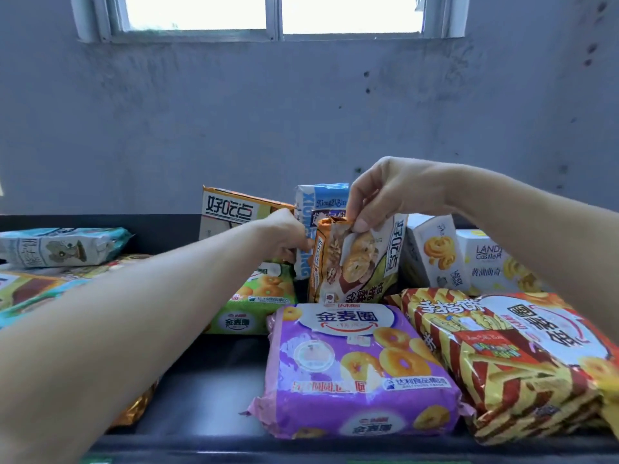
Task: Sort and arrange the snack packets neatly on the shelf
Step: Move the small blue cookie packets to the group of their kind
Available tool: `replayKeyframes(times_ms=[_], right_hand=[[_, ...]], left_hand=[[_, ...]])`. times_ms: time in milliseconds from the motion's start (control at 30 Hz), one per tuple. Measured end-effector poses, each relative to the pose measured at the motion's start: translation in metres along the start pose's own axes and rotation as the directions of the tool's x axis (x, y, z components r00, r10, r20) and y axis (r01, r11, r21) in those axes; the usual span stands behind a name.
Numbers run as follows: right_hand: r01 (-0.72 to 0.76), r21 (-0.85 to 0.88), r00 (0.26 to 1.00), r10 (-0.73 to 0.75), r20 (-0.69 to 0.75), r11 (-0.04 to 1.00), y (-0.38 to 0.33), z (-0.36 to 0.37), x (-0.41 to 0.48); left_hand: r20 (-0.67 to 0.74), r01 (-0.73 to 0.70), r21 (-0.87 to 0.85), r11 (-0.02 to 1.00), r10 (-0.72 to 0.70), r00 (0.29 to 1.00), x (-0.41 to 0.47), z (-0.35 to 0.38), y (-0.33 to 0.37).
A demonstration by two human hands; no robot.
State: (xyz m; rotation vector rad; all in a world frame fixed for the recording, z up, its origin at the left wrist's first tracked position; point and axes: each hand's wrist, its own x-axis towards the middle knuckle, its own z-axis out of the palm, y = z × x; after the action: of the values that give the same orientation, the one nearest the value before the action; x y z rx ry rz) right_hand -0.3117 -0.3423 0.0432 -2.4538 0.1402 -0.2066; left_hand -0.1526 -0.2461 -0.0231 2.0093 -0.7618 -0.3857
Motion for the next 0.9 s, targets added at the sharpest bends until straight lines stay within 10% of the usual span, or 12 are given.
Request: replayKeyframes(times_ms=[500, 700, 900], right_hand=[[-0.152, -0.071, 0.933, 0.167, 0.318, 0.986, 0.004, 0.003, -0.035], [-0.060, 0.105, 0.911, 0.097, -0.401, 0.993, 0.024, -0.032, -0.032], [-0.126, 0.089, 0.884, 0.152, -0.443, 0.988, 0.038, -0.035, -0.035]], left_hand=[[-0.019, 0.070, 0.015, 0.997, -0.070, 0.997, 0.004, 0.033, -0.014], [-0.055, 0.057, 0.028, 0.998, -0.055, 0.997, 0.010, 0.031, -0.018], [-0.110, 0.022, 0.049, 0.999, -0.016, 0.994, 0.012, 0.030, -0.020]])
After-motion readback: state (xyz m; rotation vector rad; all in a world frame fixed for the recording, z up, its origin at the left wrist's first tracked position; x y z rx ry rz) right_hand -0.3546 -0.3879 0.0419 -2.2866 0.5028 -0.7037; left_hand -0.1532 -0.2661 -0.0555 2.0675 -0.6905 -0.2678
